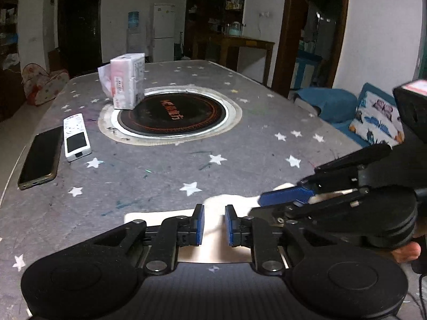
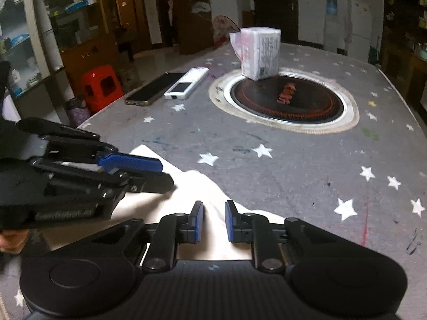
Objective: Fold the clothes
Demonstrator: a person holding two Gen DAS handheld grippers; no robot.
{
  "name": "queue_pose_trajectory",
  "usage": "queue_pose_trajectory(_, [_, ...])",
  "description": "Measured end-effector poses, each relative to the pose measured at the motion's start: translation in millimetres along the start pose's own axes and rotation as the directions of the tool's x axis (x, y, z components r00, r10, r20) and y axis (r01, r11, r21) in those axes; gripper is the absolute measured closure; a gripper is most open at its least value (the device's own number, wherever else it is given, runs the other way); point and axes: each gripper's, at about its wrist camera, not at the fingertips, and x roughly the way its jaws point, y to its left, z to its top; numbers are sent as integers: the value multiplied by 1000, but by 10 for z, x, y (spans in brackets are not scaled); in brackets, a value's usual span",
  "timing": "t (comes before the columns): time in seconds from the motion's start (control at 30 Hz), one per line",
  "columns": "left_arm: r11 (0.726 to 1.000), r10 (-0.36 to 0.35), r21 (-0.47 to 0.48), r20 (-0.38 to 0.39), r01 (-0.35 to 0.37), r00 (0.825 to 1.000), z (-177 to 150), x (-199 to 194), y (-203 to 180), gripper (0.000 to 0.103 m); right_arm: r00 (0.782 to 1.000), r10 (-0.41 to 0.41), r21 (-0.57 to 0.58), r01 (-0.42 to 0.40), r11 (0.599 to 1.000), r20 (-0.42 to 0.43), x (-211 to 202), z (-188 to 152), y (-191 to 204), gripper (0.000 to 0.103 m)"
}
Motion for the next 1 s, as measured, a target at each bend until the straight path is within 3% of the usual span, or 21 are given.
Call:
queue_pose_trajectory(0.27, [1000,-1,-9,-16,1,1000,-17,167,-1,84,1000,-20,36,19,999,14,-371,-98,-223,87])
queue_pose_trajectory(0.43, [1000,1,-13,-12,-1,1000,-21,180,3,83,996,-86,43,87,995,-32,-456,-311,-393,87])
queue_pose_trajectory(0.6, [1000,9,-14,-14,-9,1000,-19,163,13,79,994,-106,119,106,987,-4,-786,-445,-587,87])
queue_pose_trajectory(0.77, [1000,7,-31,5,-7,1000,-26,3,18,79,996,-87,103,88,991,-18,-986,-593,-547,87])
queue_pose_trajectory(0.9, [999,26,-34,31,-25,999,-84,-248,5,66,997,-71,91,74,993,-28,-1146,-711,-515,87])
queue_pose_trajectory(1.0, [998,61,-27,41,-60,997,-186,-446,-6,64,997,-76,81,78,994,-27,-1157,-757,-478,87])
